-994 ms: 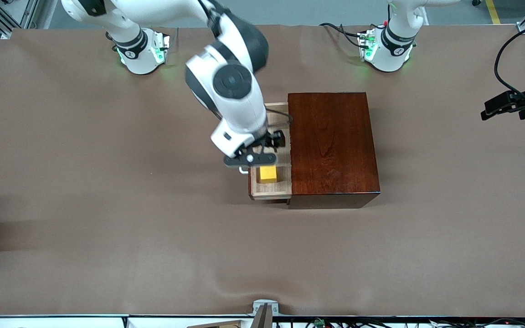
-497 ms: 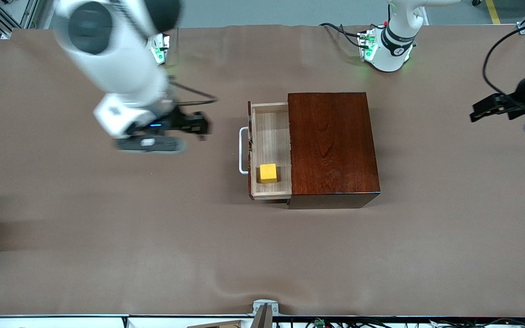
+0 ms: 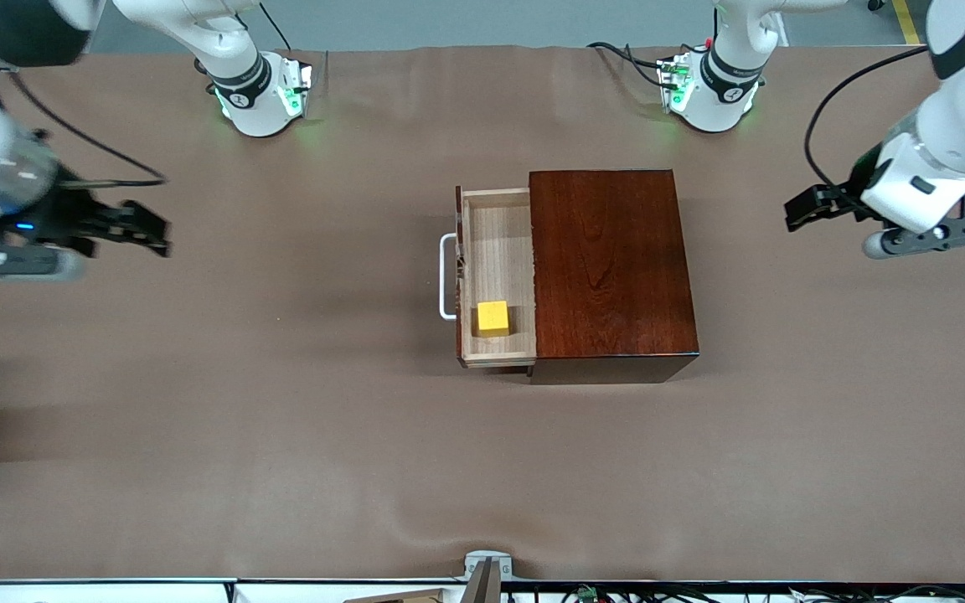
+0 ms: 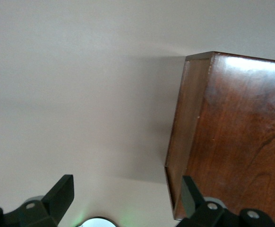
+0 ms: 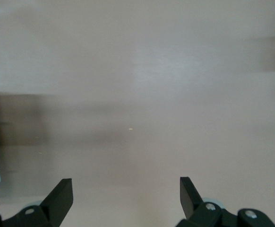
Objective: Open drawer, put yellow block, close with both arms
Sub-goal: 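Withdraw the right gripper while the left gripper moves over the box, then lower the left gripper to the front of the open drawer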
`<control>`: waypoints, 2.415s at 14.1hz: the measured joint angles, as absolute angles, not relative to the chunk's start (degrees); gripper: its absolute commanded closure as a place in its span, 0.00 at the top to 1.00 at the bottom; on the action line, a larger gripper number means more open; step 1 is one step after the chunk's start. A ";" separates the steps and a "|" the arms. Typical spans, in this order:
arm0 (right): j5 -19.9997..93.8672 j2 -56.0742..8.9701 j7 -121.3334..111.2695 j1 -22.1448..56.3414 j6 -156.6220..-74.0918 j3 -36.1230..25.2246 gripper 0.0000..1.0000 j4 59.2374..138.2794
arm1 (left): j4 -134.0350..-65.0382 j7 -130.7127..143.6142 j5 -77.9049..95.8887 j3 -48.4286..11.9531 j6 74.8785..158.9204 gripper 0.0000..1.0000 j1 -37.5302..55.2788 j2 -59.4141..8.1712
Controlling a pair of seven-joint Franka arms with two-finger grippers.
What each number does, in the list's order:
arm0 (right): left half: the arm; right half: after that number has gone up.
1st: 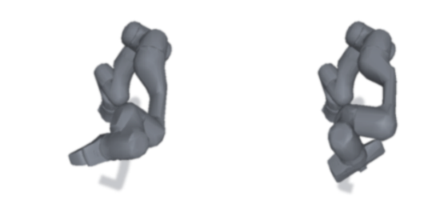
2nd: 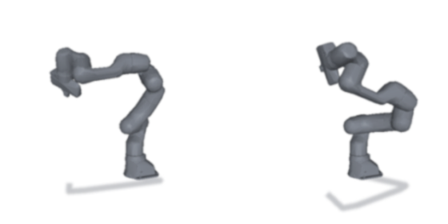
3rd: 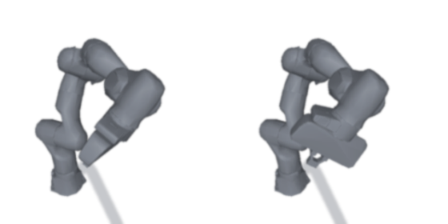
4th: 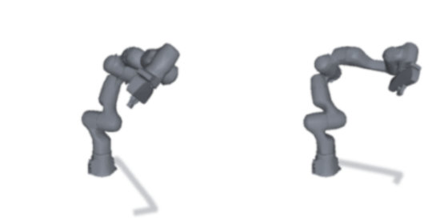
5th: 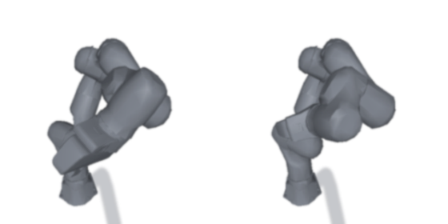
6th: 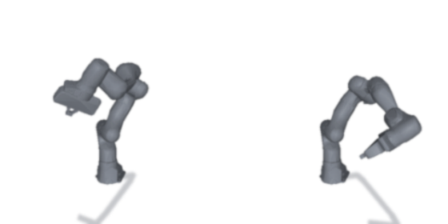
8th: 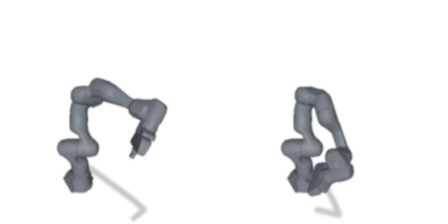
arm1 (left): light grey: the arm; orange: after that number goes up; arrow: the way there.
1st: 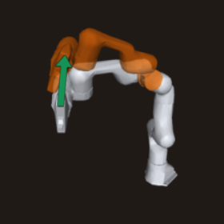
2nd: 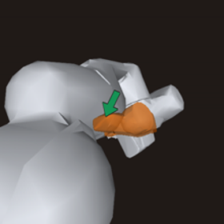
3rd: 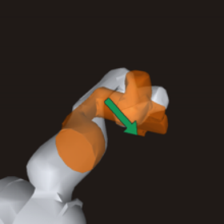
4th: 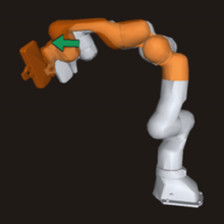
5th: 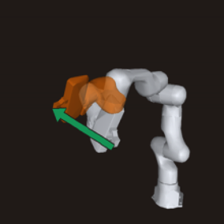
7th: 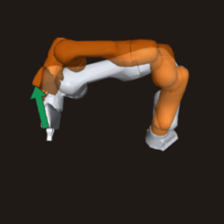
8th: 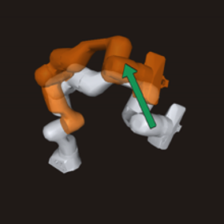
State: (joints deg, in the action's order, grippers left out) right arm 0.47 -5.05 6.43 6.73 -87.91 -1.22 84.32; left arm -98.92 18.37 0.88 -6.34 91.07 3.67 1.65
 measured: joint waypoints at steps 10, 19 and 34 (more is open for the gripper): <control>0.01 -0.12 -0.90 -2.71 -90.37 -1.19 1.00 89.93 | -98.66 42.39 0.88 -18.64 93.77 1.00 3.99 -1.82; -0.01 -0.08 -0.88 -2.71 -90.31 -0.36 1.00 89.93 | -90.94 66.61 -0.17 -19.72 94.26 1.00 13.03 -10.41; -0.01 -0.09 -0.86 -2.75 -91.68 -0.41 1.00 90.54 | -84.51 91.47 -2.39 -19.76 97.63 1.00 23.00 -20.34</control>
